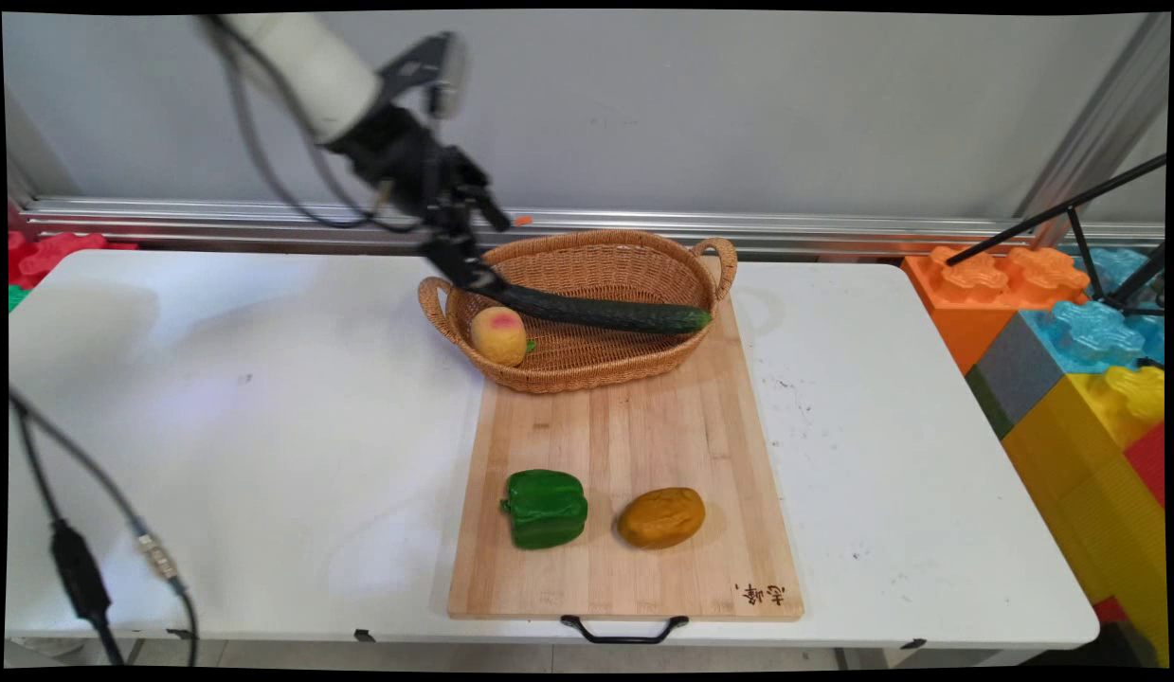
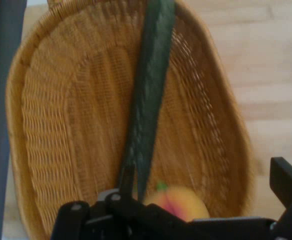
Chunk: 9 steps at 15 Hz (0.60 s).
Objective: Pick up the cucumber from the vegetable basket
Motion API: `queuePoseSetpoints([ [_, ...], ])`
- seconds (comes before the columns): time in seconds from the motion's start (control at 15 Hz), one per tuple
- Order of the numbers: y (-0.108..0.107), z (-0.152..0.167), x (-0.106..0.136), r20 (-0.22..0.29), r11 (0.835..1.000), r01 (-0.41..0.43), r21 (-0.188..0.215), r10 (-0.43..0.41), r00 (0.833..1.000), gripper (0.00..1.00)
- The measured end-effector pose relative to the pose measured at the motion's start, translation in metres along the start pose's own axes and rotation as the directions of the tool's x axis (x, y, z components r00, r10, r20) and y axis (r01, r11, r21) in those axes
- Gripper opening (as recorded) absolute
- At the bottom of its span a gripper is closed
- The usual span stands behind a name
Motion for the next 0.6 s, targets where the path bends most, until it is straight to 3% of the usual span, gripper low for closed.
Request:
queuePoseSetpoints([
  [0.2,-0.014,0.041,0.022,0.019,0.999,-0.033,-0.010,0.034,0.999,1.00],
  [0.6,-0.036,0.116,0.040,0.052,0.997,-0.078,-0.025,0.079,0.996,1.00],
])
